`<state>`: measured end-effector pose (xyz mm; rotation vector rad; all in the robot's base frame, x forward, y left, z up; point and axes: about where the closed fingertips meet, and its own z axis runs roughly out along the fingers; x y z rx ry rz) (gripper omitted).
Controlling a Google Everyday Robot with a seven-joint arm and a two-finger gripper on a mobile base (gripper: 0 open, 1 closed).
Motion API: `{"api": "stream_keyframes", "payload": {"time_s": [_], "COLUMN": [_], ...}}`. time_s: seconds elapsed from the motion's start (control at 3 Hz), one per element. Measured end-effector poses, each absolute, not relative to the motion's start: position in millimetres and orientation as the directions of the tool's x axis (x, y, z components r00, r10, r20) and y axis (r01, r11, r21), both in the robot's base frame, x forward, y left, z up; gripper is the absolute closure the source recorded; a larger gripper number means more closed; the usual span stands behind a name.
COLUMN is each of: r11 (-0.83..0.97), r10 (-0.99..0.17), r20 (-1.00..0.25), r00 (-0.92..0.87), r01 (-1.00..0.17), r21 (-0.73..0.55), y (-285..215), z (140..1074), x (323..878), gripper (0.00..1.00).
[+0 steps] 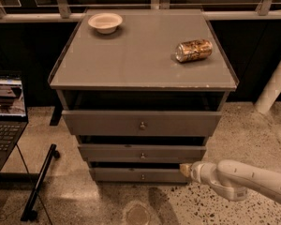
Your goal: Close middle drawer
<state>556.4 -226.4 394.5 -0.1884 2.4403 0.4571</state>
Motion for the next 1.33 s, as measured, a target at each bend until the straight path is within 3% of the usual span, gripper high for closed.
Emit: {"api": "stream_keyframes", "payload": {"time_s": [0.67, 1.0, 1.33], "r11": [0.929, 0.929, 0.929], "r10": [-0.022, -0.022, -0.022], "r20": [-0.619, -0.619, -0.619], "r00": [-0.785, -0.785, -0.785], "r01": [-0.245, -0.245, -0.245], "r21": [0.277, 0.277, 0.277], "y": [-226.4, -226.3, -226.3], "z": [394.4, 394.4, 394.4], "x": [556.4, 556.4, 556.4], "gripper": [0.12, 0.0, 0.0]}}
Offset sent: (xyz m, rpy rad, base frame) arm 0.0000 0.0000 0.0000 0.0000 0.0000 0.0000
